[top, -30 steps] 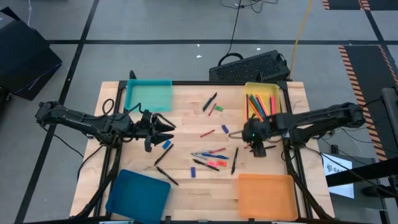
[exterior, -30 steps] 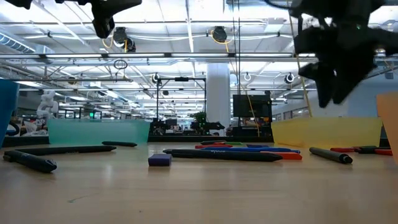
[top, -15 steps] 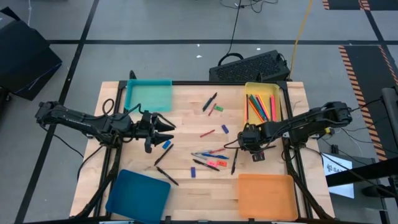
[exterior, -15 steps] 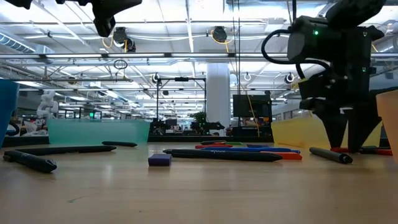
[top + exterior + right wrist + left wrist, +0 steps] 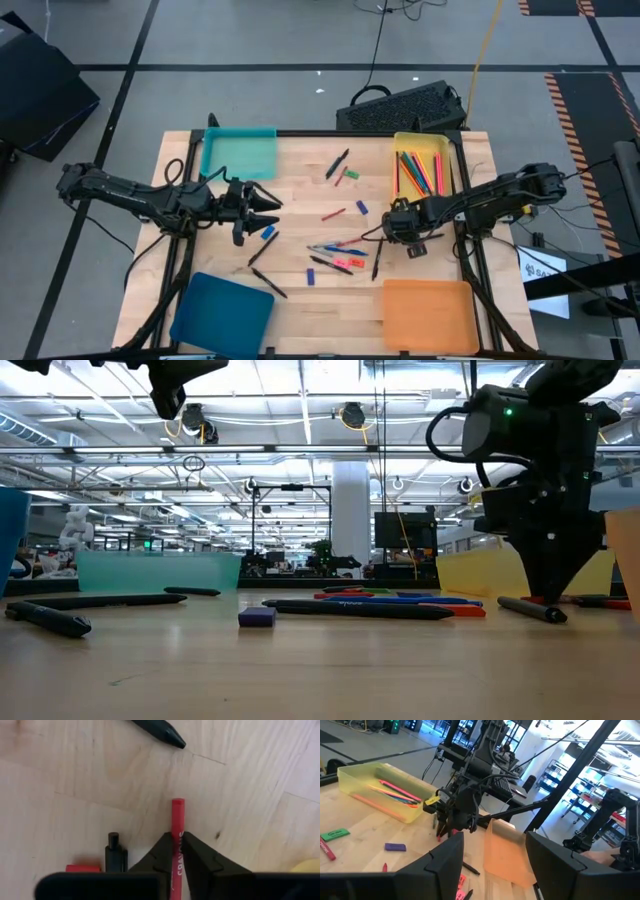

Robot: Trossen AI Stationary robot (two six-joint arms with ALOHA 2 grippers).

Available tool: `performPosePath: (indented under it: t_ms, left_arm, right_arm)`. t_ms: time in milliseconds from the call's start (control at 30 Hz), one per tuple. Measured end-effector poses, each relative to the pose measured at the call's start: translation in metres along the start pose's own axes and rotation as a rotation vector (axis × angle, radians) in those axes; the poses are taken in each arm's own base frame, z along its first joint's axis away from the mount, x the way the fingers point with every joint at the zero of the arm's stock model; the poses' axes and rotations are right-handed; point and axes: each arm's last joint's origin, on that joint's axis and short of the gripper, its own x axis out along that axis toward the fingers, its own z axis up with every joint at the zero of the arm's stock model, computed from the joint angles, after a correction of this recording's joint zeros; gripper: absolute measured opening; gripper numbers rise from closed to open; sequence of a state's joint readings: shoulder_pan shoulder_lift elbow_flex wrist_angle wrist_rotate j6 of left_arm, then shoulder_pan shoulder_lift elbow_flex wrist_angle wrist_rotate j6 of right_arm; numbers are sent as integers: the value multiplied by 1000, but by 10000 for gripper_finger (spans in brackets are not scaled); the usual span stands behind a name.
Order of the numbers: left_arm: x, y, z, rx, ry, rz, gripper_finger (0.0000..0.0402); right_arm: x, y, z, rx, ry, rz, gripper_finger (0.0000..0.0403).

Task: Sort crayons/erasers/pens/pencils in bins
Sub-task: Put the red crayon into the orange bin, then put the green crayon into the orange bin

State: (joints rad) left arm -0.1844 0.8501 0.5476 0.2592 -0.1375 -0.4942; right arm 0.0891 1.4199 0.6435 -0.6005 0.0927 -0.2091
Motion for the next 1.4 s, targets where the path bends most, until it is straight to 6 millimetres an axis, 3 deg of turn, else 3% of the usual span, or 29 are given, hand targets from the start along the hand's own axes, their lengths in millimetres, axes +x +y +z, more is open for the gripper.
performPosePath:
  t_ms: [167,400,567,700,833,1000,1100,1200,1300,1400]
  left_arm:
    - [0,0,0,0,1,0,216]
    - [0,0,0,-1,-3,-2,216]
    - [0,0,0,-1,-3,-2,216]
    - [0,0,0,-1,-4,-3,216]
    - [0,0,0,-1,-4,-3,216]
    - [0,0,0,-1,-4,-3,216]
    - [0,0,0,-1,-4,-3,216]
    - [0,0,0,-1,-4,-3,216]
    - [0,0,0,0,-5,-3,216]
    - [0,0,0,-1,-4,-3,216]
  right_arm:
    - [-16,1,9,34,-37,4,17]
    - [-80,19,46,30,-154,-28,18]
    - [-127,57,66,30,-284,29,17]
    - [-144,101,63,102,-334,121,19]
    - [-138,153,56,173,-291,221,19]
    - [-99,202,56,197,-166,202,19]
    - [-73,212,59,221,-87,141,30]
    - [-59,213,62,220,-34,133,60]
    - [-59,210,63,223,-13,148,98]
    - [-75,195,65,213,-9,216,130]
